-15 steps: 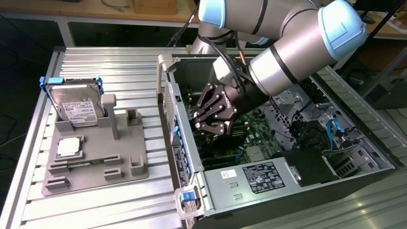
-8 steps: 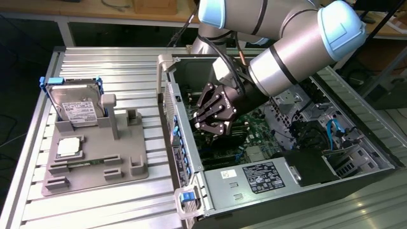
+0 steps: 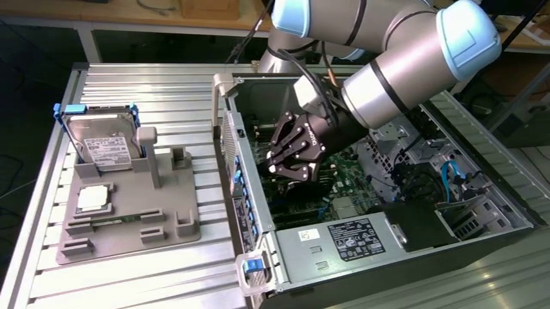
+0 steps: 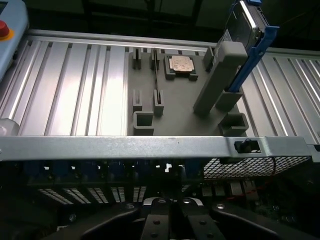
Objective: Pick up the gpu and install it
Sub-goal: 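Press down on the gpu until it lock into place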
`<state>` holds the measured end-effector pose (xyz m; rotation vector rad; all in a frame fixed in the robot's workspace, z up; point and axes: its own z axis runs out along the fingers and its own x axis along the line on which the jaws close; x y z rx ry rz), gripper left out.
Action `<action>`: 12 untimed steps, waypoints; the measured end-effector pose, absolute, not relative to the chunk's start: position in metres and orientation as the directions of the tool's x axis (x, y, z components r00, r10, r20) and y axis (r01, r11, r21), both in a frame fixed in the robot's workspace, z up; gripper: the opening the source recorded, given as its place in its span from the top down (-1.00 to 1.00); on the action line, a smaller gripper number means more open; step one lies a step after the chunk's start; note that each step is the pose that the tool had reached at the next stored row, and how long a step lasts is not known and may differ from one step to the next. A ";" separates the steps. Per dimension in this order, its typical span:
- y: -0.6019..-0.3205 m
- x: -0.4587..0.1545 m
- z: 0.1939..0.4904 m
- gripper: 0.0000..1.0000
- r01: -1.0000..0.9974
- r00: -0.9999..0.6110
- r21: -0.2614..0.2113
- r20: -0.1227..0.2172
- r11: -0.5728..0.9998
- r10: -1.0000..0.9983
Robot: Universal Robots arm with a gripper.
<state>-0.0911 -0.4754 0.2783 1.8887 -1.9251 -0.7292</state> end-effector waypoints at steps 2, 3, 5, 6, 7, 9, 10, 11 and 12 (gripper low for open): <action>-0.475 -0.088 0.280 0.79 -0.815 -0.053 0.579 -0.108 -0.019 -0.993; -0.475 -0.086 0.281 0.79 -0.815 -0.053 0.579 -0.107 -0.019 -0.993; -0.475 -0.083 0.282 0.79 -0.815 -0.053 0.579 -0.106 -0.018 -0.993; -0.474 -0.083 0.282 0.79 -0.816 -0.053 0.578 -0.106 -0.018 -0.993; -0.474 -0.083 0.282 0.79 -0.821 -0.052 0.571 -0.106 -0.018 -0.993; -0.472 -0.083 0.282 0.79 -0.834 -0.050 0.552 -0.107 -0.018 -0.993; -0.471 -0.083 0.282 0.79 -0.840 -0.049 0.542 -0.108 -0.018 -0.993; -0.470 -0.084 0.282 0.79 -0.846 -0.047 0.533 -0.108 -0.018 -0.993; -0.469 -0.084 0.282 0.79 -0.852 -0.046 0.523 -0.109 -0.018 -0.993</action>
